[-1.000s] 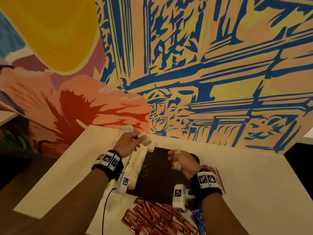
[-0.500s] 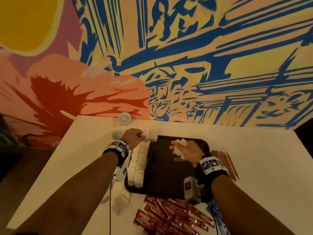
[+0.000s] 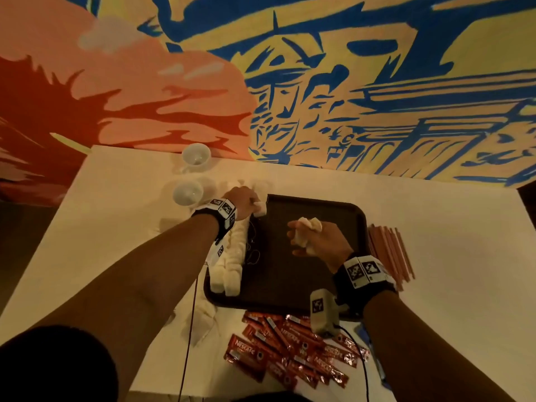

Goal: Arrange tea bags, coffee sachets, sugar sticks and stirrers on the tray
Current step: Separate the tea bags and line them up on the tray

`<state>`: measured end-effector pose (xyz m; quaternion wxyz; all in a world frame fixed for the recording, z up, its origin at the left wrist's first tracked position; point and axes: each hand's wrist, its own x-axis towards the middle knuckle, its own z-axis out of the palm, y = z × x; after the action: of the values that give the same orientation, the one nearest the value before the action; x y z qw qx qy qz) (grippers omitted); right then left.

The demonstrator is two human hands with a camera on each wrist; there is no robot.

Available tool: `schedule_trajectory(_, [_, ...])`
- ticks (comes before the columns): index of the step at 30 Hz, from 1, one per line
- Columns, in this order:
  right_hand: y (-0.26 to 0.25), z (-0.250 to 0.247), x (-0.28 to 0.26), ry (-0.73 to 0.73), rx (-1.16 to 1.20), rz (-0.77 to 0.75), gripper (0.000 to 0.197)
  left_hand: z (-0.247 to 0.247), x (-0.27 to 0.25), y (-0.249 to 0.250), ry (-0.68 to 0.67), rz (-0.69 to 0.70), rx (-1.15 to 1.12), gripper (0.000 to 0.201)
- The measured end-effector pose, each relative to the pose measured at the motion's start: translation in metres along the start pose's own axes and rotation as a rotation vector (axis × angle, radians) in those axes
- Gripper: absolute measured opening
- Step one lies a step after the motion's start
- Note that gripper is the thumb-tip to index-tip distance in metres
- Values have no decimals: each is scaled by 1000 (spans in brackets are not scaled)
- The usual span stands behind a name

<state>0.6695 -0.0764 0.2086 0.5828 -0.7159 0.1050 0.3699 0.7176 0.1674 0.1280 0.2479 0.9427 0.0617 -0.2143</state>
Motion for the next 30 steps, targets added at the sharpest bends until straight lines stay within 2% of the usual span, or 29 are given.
schedule_trajectory(4, [8,-4,8,31,10,-19,21,2,22,-2,14,-32,16,21])
schedule_trajectory(8, [13,-6,12,44,24,-27,18,0,39,-2,57,-61,28,3])
schedule_trajectory(11, [14,-9,10,41,11,-33,18,0,47,-4,98,-101,68,4])
schedule_trajectory(13, [15,-12,8,37,12,-34,19,3,52,-7,130,-128,91,24])
schedule_trajectory(15, [16,-14,7,35,13,-37,19,4,54,-8,149,-143,108,30])
schedule_trajectory(21, [16,-17,3,13,43,-17,21,2,50,-4,184,-152,57,24])
schedule_trajectory(26, [11,-17,-6,-53,157,-2,24,-10,31,4,315,-211,-125,22])
schedule_trajectory(30, [5,-16,-15,-89,230,36,29,-20,0,17,357,-161,-245,22])
